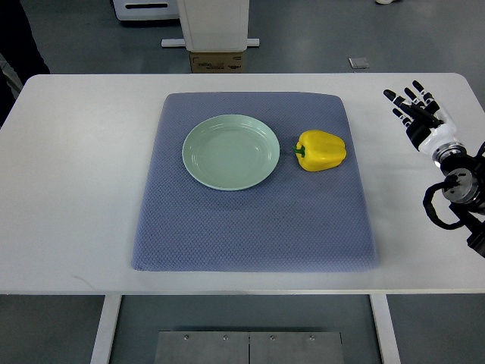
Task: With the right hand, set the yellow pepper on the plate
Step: 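Move the right hand toward the yellow pepper, fingers open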
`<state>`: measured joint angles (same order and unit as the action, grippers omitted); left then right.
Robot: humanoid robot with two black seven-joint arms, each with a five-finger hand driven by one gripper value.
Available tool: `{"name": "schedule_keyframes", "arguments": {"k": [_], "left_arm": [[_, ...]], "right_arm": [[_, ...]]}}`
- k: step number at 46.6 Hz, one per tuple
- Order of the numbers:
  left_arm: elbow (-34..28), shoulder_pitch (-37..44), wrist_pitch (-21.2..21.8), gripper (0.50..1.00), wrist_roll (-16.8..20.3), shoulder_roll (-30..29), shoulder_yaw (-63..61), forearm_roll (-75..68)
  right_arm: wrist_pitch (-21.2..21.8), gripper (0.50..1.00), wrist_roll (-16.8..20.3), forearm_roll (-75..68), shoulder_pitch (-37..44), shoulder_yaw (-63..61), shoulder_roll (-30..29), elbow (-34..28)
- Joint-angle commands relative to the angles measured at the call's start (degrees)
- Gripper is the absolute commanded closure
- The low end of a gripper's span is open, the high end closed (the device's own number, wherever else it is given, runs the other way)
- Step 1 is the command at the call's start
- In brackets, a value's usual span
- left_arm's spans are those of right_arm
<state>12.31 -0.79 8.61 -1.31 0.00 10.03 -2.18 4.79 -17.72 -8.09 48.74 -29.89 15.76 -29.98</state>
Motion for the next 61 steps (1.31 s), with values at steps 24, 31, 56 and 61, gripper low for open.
{"name": "schedule_keyframes", "arguments": {"k": [24, 31, 56, 61], "left_arm": [[0.0, 0.0, 0.0, 0.500, 0.0, 0.0, 0.0, 0.0], [0.0, 0.0, -0.1, 0.500, 0.0, 0.0, 0.0, 0.0], [0.0, 0.0, -0.1, 0.500, 0.0, 0.0, 0.0, 0.0], [0.0, 0.0, 0.0, 0.500, 0.0, 0.0, 0.0, 0.0]], "right_arm": [[1.3, 0.500, -6.8, 8.2, -0.7, 0.6, 2.6, -12.9], [1.1, 0.500, -6.7, 10.6, -1.1, 0.7, 7.3, -21.9], [0.5, 0.500, -5.7, 32.1, 2.6, 11.0, 14.2, -27.2], [-1.0, 0.500, -5.7, 36.4, 5.0, 16.2, 14.9, -27.2]]}}
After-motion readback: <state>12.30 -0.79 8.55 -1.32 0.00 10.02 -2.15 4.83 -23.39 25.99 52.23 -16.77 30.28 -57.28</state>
